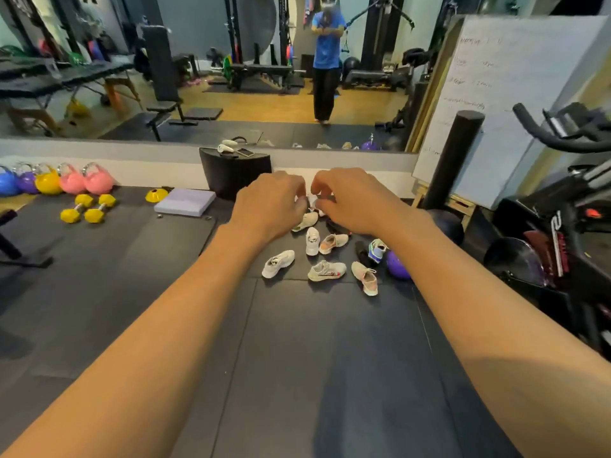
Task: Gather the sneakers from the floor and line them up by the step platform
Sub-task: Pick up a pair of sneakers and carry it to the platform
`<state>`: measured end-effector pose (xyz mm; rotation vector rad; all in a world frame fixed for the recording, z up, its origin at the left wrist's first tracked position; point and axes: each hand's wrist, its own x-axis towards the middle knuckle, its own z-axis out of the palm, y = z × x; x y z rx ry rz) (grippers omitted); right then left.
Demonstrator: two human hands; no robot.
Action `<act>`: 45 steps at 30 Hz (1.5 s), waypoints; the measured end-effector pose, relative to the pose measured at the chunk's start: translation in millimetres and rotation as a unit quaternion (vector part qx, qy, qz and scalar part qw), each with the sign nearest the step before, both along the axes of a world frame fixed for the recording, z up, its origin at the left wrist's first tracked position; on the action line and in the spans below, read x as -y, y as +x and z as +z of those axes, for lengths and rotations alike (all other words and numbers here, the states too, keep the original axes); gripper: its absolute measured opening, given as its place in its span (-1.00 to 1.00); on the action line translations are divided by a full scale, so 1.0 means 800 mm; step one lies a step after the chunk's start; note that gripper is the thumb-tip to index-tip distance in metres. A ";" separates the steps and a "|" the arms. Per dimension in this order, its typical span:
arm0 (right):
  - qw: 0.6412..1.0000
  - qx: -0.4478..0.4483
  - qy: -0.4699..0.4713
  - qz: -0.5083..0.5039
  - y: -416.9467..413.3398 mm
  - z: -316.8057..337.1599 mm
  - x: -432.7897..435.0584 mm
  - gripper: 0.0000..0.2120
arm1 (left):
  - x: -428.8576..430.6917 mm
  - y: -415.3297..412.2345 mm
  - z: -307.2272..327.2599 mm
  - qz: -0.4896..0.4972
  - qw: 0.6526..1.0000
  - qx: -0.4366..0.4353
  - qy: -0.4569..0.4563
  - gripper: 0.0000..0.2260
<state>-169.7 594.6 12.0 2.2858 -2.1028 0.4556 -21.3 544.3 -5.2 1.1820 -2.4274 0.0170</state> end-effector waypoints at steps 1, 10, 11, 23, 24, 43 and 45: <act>1.000 0.000 0.004 -0.006 -0.013 -0.007 0.029 -0.78 | 0.030 -0.015 -0.007 -0.005 1.000 0.000 0.002 -0.81; 0.998 0.037 0.052 -0.012 -0.111 -0.070 0.267 -0.81 | 0.267 -0.110 -0.050 0.012 0.998 0.016 0.055 -0.81; 0.997 0.048 0.057 -0.016 -0.119 -0.075 0.288 -0.80 | 0.290 -0.117 -0.055 0.020 0.998 0.012 0.056 -0.80; 0.979 0.101 0.114 -0.135 -0.234 -0.204 0.536 -0.76 | 0.557 -0.241 -0.195 0.022 0.993 0.040 0.110 -0.78; 0.975 0.106 0.130 -0.143 -0.240 -0.223 0.557 -0.76 | 0.578 -0.253 -0.214 0.020 0.991 0.043 0.122 -0.78; 0.877 0.262 0.297 -0.271 -0.368 -0.759 0.822 -0.71 | 0.869 -0.426 -0.707 0.014 0.942 0.096 0.321 -0.74; 0.862 0.271 0.319 -0.287 -0.366 -0.822 0.833 -0.66 | 0.879 -0.425 -0.765 0.013 0.936 0.100 0.337 -0.74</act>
